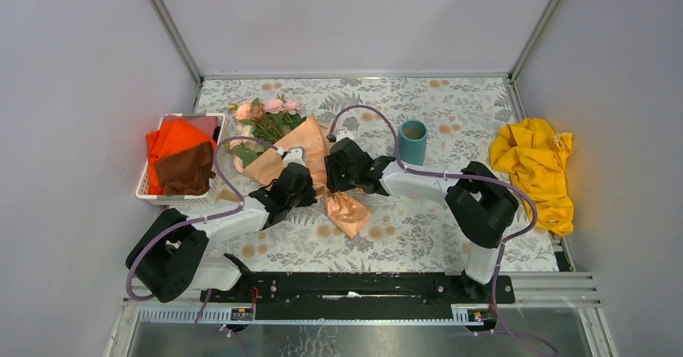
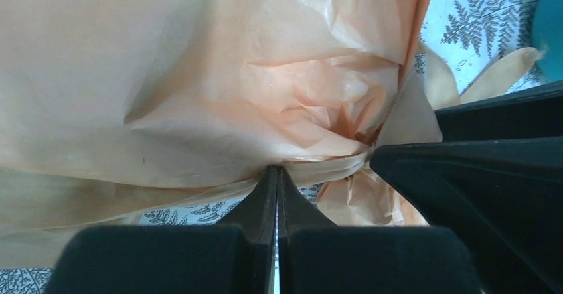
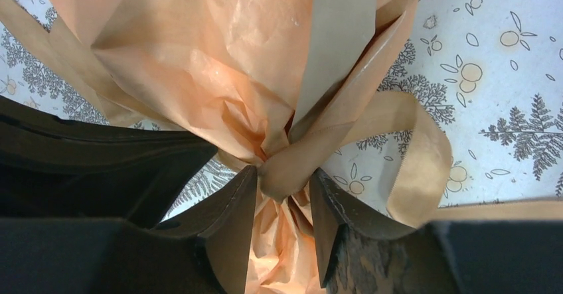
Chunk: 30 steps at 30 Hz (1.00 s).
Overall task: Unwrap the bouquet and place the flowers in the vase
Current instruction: Untie the ribbon from the wrapping paper.
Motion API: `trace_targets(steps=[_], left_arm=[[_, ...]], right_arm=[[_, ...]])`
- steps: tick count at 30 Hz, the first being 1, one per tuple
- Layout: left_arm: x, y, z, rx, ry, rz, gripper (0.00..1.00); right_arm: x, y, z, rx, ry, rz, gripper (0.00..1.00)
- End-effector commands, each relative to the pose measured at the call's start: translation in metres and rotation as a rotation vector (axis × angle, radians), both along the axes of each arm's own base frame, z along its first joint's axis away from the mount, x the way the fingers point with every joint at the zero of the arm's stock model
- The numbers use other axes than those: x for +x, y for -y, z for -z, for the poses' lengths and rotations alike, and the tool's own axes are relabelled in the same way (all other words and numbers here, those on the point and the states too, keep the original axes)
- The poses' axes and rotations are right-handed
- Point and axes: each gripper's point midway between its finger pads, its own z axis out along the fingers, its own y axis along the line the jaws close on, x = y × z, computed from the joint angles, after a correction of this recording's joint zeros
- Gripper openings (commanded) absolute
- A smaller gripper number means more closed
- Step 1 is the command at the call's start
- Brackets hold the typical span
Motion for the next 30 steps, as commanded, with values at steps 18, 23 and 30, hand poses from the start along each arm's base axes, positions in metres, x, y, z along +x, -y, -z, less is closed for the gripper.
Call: trace_targets(steps=[18, 23, 30], left_arm=[[0.032, 0.009, 0.019, 0.022, 0.006, -0.002, 0.0], [0.038, 0.012, 0.019, 0.026, 0.003, 0.001, 0.0], [0.039, 0.011, 0.019, 0.027, 0.002, 0.0, 0.0]], right_arm=[[0.008, 0.013, -0.059, 0.083, 0.117, 0.021, 0.08], [-0.005, 0.029, -0.035, 0.043, 0.064, 0.038, 0.12], [-0.02, 0.059, -0.021, -0.006, 0.047, 0.089, 0.12]])
